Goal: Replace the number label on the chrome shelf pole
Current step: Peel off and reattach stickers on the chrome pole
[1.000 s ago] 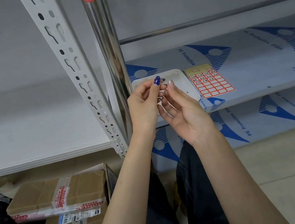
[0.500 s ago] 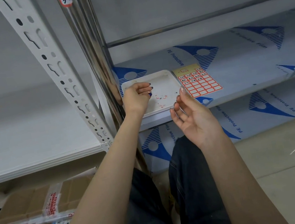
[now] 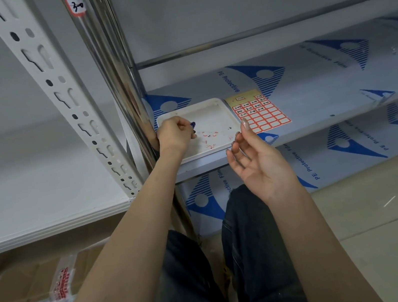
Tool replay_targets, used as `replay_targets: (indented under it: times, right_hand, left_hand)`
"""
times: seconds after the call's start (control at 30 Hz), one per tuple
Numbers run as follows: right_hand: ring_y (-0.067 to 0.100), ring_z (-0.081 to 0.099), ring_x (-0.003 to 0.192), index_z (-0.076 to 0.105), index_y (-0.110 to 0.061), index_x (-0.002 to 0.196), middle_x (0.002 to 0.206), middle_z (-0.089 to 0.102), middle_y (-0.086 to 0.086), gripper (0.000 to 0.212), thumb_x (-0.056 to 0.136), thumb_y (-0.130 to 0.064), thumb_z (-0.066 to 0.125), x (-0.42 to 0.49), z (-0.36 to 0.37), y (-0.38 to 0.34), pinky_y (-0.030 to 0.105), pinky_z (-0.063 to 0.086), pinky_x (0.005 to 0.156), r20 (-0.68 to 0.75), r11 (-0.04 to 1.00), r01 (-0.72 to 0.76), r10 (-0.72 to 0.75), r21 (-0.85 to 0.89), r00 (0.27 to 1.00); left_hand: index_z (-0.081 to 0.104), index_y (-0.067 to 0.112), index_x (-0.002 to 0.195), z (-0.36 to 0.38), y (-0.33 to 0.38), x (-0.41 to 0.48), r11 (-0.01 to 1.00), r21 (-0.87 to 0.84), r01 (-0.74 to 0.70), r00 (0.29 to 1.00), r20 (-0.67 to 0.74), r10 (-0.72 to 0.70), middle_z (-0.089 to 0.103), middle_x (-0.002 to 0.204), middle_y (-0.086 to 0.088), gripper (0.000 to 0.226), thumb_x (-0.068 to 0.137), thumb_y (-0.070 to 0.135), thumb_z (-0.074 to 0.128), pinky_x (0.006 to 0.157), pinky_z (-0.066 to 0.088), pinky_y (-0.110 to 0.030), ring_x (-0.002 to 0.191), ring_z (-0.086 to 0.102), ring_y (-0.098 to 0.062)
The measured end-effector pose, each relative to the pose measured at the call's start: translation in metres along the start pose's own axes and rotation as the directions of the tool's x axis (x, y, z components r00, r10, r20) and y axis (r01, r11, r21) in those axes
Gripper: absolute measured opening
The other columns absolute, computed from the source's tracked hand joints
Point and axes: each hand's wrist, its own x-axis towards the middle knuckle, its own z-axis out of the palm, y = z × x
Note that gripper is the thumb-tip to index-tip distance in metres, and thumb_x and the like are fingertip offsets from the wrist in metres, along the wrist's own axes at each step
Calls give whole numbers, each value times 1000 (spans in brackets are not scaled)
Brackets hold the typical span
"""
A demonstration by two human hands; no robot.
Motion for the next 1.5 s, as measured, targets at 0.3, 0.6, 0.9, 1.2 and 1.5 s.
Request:
replay_targets:
  times: [0.3,0.6,0.9,1.2,1.5]
  right_hand:
    - [8,61,72,64,-14,89,78,64,-2,13,83,-24,69,1,3,-1,23,55,65,20,1000,23,-23,-16,1000]
    - [6,66,64,64,-16,85,70,67,-4,8,85,-23,68,13,58,-21,22,55,64,181,989,134,-120,-62,976]
    - [8,63,66,63,-15,80,69,66,-4,9,88,-19,65,7,129,-28,24,56,70,405,961,243,-171,-133,898]
    - [11,60,91,62,-22,90,99,65,-1,4,88,-24,65,16,173,-32,25,53,75,477,850,448,-283,-276,832]
    - [9,64,72,62,-12,86,76,67,-1,41,103,-35,34,10,212,-24,37,54,76,696,707,604,-221,-368,683]
  left_hand:
    - [65,4,103,-3,4,1,990,27,-140,987,87,137,69,99,-10,16,89,2,57,82,51,-22,77,64,-13]
    - [60,8,91,-72,65,-34,832,-49,-552,831,-112,545,68,60,0,8,91,15,57,57,53,-19,46,64,-6]
    - [52,17,75,-153,86,-30,772,-6,-635,658,-528,537,60,50,2,25,83,34,69,51,47,-23,40,58,-10]
    - [56,1,75,-175,79,-11,794,228,-564,706,-366,606,61,55,-7,45,88,44,60,48,48,-28,45,61,-14]
    - [57,-3,83,-185,79,-16,741,382,-552,677,-313,666,67,69,-13,41,101,29,37,53,48,-35,49,64,-15]
